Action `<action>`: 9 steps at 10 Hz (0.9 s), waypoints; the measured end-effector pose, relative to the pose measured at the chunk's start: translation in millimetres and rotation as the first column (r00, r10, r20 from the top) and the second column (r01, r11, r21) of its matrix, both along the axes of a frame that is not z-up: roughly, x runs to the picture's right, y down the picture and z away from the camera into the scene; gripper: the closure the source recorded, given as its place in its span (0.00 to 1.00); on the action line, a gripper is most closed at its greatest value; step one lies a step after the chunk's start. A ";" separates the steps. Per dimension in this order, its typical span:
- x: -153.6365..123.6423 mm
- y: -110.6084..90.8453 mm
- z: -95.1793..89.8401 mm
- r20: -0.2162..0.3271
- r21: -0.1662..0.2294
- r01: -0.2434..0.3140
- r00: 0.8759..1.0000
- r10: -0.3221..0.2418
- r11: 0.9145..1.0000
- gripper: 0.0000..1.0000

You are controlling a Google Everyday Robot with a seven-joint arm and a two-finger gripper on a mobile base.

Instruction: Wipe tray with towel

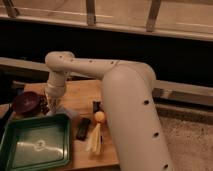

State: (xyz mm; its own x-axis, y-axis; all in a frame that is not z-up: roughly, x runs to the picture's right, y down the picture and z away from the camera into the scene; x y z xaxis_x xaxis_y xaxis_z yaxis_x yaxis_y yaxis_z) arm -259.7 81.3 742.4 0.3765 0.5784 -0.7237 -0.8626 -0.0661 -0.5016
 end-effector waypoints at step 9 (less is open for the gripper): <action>-67.3 129.1 -69.2 0.148 -0.139 0.137 0.982 -0.116 0.981 1.00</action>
State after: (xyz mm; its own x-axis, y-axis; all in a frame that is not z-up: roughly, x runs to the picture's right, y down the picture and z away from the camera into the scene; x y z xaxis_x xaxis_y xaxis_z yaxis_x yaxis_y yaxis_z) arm -327.0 210.5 673.2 0.5425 0.4101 -0.7332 -0.7915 -0.0429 -0.6096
